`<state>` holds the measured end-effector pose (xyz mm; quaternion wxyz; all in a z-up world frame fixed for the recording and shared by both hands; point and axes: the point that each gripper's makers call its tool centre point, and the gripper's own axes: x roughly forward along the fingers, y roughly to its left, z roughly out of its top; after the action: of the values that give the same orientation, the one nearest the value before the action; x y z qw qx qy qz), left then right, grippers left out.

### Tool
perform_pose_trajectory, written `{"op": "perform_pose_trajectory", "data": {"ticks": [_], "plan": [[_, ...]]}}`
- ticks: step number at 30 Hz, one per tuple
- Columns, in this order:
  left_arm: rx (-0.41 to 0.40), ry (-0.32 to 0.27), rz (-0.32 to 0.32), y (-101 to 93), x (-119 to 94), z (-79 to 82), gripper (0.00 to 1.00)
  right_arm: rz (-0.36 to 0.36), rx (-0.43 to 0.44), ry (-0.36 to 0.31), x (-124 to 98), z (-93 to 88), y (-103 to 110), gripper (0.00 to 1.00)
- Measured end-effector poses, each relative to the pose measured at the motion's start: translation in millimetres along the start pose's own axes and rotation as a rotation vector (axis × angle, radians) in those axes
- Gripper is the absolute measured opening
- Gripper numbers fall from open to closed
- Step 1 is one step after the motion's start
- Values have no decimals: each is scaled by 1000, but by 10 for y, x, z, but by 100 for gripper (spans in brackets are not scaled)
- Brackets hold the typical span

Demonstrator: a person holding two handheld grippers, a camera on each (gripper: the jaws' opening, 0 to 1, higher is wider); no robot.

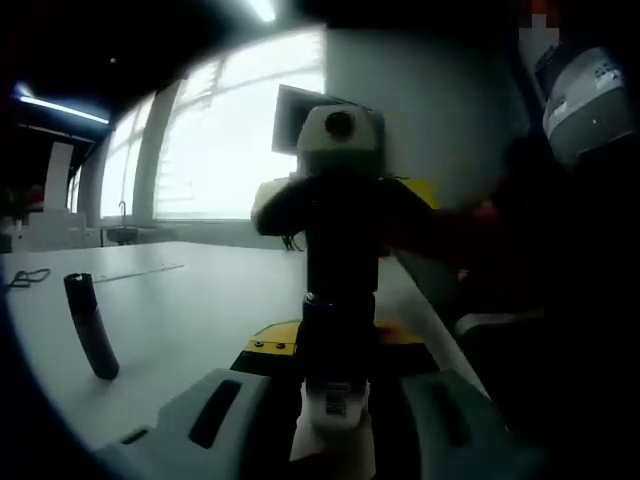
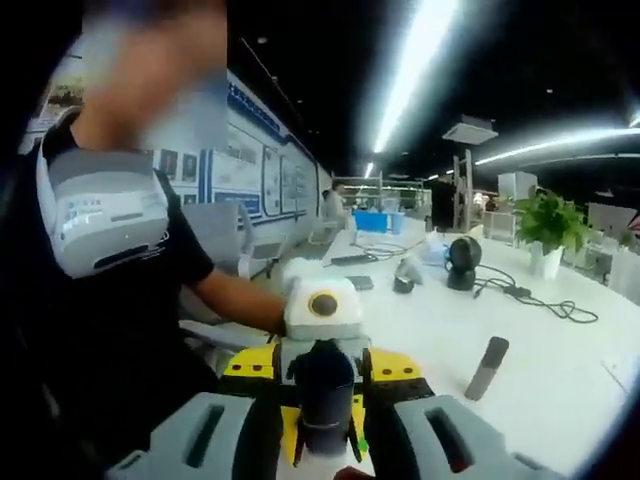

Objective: Pick up cosmetic bottle twist off cap place on table pick up cap screw tight cap place on table

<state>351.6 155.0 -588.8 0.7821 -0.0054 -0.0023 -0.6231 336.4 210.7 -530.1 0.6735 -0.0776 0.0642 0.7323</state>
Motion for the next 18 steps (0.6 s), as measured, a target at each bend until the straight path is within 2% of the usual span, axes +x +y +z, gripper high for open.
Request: {"op": "perform_pose_trajectory", "data": {"ticks": [4, 13, 18], "plan": [[-1, 0, -1, -2, -2, 0, 15, -5, 3, 3, 1, -24, -14, 17], [-1, 0, -2, -8, -2, -2, 15, -20, 11, 4, -13, -34, -6, 15], [-2, 0, 1, -6, -2, -4, 15, -56, 8, 17, -19, -36, -6, 15]]}}
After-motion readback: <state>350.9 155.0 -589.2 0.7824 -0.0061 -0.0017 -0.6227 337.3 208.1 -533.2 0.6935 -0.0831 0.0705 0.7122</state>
